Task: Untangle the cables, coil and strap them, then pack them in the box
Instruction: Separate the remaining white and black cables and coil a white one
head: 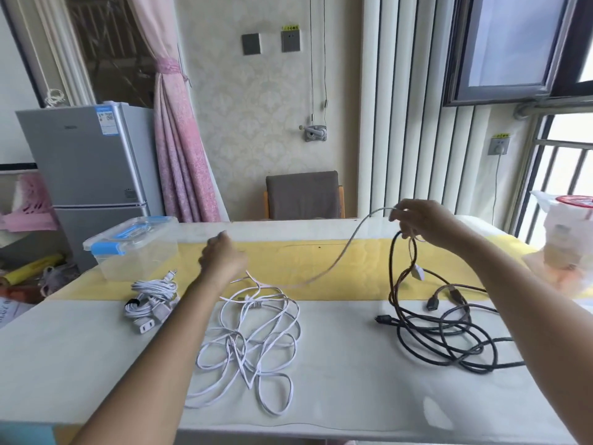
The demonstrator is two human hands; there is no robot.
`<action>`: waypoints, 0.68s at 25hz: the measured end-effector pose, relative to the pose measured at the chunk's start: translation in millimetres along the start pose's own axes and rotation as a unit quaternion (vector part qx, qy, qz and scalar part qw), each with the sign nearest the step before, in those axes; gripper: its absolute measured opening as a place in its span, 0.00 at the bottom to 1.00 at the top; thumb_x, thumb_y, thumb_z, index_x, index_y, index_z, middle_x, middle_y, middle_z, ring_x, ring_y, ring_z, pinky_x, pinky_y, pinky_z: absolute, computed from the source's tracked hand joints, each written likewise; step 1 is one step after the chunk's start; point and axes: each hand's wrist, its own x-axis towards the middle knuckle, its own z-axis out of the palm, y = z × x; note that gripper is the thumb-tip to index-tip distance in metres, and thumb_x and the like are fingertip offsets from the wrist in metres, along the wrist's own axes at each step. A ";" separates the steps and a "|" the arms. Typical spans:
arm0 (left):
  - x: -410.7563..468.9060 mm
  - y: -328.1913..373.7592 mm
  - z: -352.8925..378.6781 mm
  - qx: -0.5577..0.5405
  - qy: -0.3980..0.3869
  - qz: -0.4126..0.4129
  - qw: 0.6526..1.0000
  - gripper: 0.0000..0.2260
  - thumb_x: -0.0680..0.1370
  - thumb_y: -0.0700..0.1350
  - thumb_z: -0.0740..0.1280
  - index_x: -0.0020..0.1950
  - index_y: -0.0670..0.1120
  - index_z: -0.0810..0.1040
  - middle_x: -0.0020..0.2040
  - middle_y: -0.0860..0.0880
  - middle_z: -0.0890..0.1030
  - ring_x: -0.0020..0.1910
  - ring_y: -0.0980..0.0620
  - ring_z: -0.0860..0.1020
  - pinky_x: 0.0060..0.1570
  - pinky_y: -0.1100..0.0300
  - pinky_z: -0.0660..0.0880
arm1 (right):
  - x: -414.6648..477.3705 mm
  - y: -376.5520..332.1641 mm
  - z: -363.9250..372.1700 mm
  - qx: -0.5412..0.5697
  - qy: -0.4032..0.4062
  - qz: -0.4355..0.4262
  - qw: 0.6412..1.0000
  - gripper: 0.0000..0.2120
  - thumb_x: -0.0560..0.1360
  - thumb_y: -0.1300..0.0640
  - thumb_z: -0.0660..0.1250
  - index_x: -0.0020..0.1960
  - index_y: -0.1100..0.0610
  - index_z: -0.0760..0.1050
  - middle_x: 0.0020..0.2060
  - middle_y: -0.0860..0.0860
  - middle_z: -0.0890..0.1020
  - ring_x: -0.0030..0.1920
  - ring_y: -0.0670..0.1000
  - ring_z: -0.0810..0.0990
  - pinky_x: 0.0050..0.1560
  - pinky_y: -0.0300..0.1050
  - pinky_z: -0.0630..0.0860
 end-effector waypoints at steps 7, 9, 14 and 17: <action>-68.5 99.3 25.6 -0.108 -0.103 0.342 0.928 0.08 0.81 0.49 0.60 0.56 0.48 0.74 0.45 0.50 0.79 0.45 0.51 0.76 0.48 0.56 0.71 | 2.2 -71.3 24.3 -0.195 -0.080 -0.229 0.950 0.08 0.80 0.56 0.60 0.49 0.58 0.76 0.32 0.48 0.78 0.29 0.43 0.72 0.33 0.39 0.68; -66.8 102.1 21.2 -0.205 -0.085 0.344 0.912 0.13 0.83 0.47 0.56 0.40 0.48 0.72 0.28 0.54 0.69 0.28 0.54 0.68 0.32 0.57 0.68 | -1.1 -72.3 19.3 -0.215 -0.068 -0.226 0.948 0.08 0.79 0.54 0.63 0.46 0.56 0.77 0.28 0.45 0.73 0.28 0.42 0.70 0.31 0.37 0.65; -51.8 100.0 -17.9 -0.519 -0.124 0.226 0.815 0.14 0.84 0.43 0.53 0.39 0.46 0.68 0.22 0.58 0.60 0.19 0.62 0.56 0.18 0.70 0.52 | 0.7 -24.4 1.2 -0.089 0.024 -0.043 0.995 0.10 0.81 0.60 0.58 0.48 0.55 0.78 0.28 0.50 0.72 0.28 0.48 0.71 0.33 0.44 0.72; -39.7 92.6 -28.4 -0.534 -0.096 0.198 0.816 0.14 0.84 0.44 0.53 0.39 0.46 0.69 0.22 0.59 0.60 0.19 0.62 0.55 0.18 0.71 0.51 | -3.1 -7.2 -6.2 0.127 -0.038 0.024 0.991 0.10 0.81 0.58 0.59 0.47 0.59 0.78 0.27 0.50 0.63 0.26 0.46 0.61 0.27 0.37 0.67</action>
